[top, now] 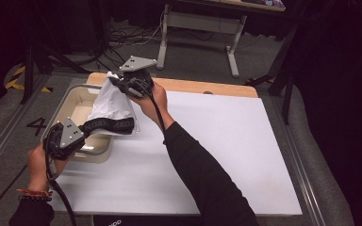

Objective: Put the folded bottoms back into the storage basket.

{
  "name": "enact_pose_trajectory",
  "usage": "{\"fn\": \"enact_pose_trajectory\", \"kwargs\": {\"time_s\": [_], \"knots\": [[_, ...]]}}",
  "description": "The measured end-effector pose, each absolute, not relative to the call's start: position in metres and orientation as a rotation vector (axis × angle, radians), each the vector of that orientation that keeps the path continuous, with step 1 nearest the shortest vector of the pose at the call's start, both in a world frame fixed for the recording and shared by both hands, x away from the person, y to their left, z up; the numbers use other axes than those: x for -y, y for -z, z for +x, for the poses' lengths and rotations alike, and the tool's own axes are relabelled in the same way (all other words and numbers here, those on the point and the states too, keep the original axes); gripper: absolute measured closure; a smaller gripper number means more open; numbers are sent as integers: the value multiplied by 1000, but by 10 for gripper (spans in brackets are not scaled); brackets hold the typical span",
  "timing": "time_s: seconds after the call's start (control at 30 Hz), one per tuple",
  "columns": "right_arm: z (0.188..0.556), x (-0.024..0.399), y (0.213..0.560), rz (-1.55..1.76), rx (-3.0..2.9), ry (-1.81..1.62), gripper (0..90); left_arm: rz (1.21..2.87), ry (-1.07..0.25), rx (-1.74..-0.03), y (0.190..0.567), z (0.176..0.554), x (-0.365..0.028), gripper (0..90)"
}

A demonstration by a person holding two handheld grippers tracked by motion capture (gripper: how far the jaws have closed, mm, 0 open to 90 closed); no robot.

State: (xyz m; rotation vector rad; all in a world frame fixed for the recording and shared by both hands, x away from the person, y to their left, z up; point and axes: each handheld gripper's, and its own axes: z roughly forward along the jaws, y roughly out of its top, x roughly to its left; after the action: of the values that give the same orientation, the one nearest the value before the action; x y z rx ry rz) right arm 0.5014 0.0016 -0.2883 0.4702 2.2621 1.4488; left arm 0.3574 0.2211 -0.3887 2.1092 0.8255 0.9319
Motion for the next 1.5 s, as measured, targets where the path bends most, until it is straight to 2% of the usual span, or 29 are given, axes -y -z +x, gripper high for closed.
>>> {"fn": "enact_pose_trajectory", "kwargs": {"time_s": [0.5, 0.97, 1.03, 1.27, 1.5], "knots": [[520, -40, 305, 515, -2317, -1453, 840, 2070, -959, -936, 394, 357, -255, 779], [516, -69, 300, 494, -2334, -1461, 840, 2005, -1012, -1028, 393, 355, -282, 779], [515, -73, 302, 492, -2345, -1453, 840, 1981, -978, -1021, 393, 354, -285, 778], [521, -73, 312, 537, -2375, -1424, 840, 2024, -962, -1015, 399, 357, -280, 777], [534, -65, 340, 633, -2395, -1412, 838, 2086, -938, -1009, 407, 362, -272, 772]]}}
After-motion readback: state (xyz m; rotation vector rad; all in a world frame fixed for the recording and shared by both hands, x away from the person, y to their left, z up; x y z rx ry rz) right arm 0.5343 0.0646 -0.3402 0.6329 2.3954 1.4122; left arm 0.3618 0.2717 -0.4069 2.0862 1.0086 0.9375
